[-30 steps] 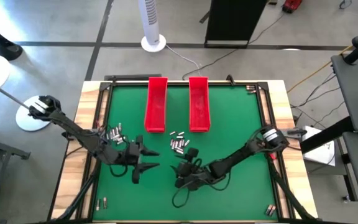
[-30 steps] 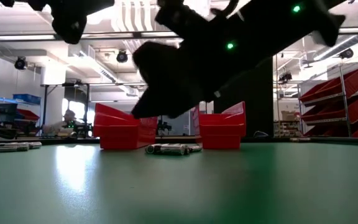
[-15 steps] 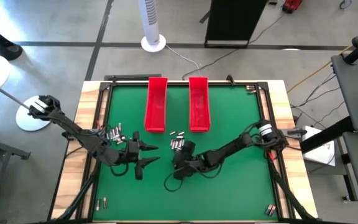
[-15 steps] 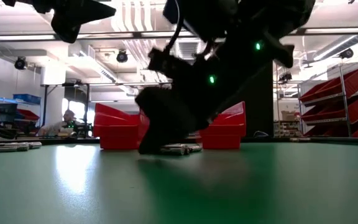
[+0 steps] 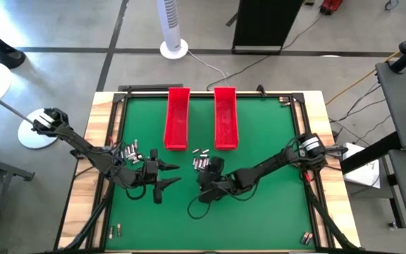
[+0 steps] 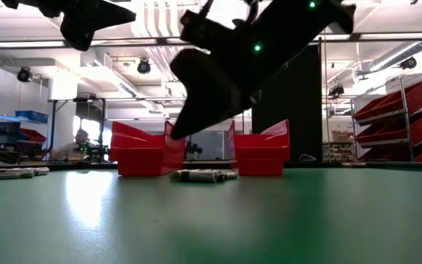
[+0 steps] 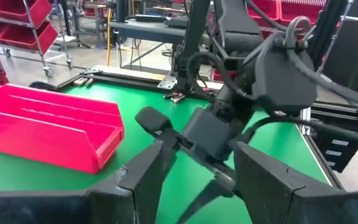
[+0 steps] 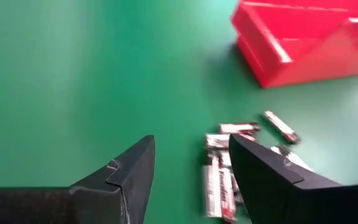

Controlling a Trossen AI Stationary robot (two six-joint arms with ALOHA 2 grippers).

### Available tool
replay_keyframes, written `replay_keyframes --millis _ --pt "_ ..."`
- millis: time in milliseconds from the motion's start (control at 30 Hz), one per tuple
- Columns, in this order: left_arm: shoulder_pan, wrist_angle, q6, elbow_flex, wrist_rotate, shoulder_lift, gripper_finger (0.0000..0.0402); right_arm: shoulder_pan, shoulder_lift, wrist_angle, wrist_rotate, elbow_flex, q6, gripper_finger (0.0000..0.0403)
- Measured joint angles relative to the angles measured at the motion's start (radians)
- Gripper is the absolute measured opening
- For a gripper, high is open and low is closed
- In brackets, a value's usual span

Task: Sort batteries
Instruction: Put the silver battery into the left red bin

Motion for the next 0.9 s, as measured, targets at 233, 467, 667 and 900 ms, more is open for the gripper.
replay_keyframes --millis 233,467,667,900 --pt "0.001 -0.007 0.002 0.0 -0.025 0.0 0.0174 -0.016 0.054 -0.033 -0.006 -0.008 0.044 0.0199" --pt "0.001 -0.008 0.002 0.0 -0.025 0.0 0.0174 -0.019 0.09 -0.033 -0.042 -0.005 0.088 0.0199" --pt "0.001 -0.008 0.002 0.0 -0.025 0.0 0.0174 -0.017 0.088 -0.038 -0.079 0.006 0.089 0.0199" --pt "0.001 -0.008 0.002 0.0 -0.025 0.0 0.0174 -0.016 0.086 -0.04 -0.175 0.051 0.062 0.0199"
